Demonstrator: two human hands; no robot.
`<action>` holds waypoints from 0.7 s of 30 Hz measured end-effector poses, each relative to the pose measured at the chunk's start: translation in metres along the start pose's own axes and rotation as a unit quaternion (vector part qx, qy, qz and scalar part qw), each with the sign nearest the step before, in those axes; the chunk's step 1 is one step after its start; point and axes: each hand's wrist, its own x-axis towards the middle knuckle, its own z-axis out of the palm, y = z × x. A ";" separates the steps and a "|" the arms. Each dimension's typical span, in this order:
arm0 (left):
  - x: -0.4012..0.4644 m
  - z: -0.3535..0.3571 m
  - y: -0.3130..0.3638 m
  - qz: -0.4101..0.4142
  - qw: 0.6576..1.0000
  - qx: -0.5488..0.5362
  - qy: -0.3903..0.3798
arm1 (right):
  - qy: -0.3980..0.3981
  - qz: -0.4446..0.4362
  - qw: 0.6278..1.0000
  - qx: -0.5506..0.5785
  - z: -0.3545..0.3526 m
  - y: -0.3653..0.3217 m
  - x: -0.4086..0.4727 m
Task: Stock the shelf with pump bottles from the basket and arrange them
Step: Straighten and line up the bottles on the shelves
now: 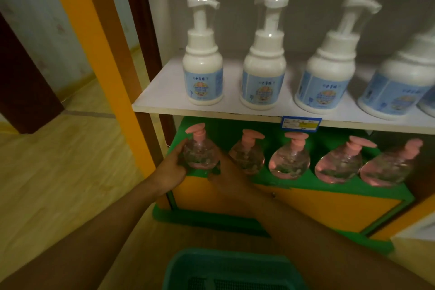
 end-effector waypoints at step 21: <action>0.009 0.094 0.024 0.090 0.988 0.120 -0.024 | 0.031 0.009 0.999 -0.005 -0.090 0.035 -0.046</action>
